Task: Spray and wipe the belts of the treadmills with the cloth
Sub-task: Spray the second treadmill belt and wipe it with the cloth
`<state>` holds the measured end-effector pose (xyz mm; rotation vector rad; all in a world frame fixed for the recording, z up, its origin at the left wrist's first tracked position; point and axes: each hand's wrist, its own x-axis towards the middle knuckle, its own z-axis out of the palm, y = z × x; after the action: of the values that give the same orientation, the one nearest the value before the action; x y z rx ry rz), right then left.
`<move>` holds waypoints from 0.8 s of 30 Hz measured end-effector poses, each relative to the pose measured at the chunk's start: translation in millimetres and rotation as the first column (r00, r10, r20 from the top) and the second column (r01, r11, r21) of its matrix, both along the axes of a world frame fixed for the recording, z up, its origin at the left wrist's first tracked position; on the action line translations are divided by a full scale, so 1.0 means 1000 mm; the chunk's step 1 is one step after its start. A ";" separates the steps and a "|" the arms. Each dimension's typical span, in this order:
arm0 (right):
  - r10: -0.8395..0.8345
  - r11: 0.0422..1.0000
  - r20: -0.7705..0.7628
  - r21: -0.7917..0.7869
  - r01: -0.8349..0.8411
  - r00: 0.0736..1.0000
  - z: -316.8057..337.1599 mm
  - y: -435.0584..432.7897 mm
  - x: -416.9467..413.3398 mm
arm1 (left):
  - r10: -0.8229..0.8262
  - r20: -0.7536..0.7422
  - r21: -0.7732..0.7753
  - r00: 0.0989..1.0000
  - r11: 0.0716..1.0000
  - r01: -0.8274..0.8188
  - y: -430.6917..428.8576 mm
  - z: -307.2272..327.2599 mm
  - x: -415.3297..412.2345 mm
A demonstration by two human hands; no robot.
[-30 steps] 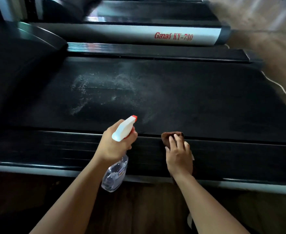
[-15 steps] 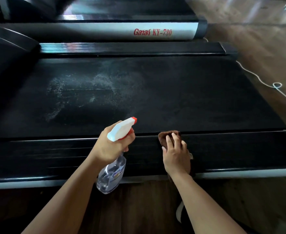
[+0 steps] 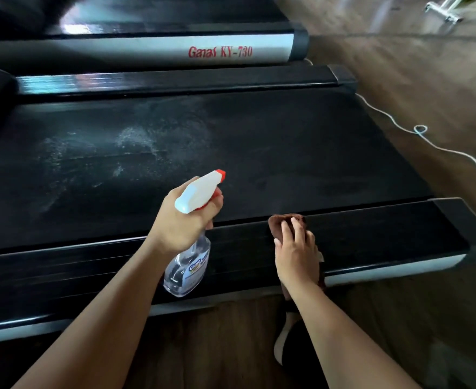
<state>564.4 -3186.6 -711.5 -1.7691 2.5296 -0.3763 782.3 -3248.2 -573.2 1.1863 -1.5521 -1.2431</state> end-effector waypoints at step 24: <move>0.002 1.000 -0.016 -0.001 -0.002 1.000 0.004 0.001 0.003 | -0.033 0.020 -0.042 0.999 0.999 0.034 0.016 0.008 -0.024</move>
<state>567.2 -3185.3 -707.5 -1.7817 2.5387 -0.3643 758.3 -3232.0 -564.9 1.1520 -1.6108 -1.2177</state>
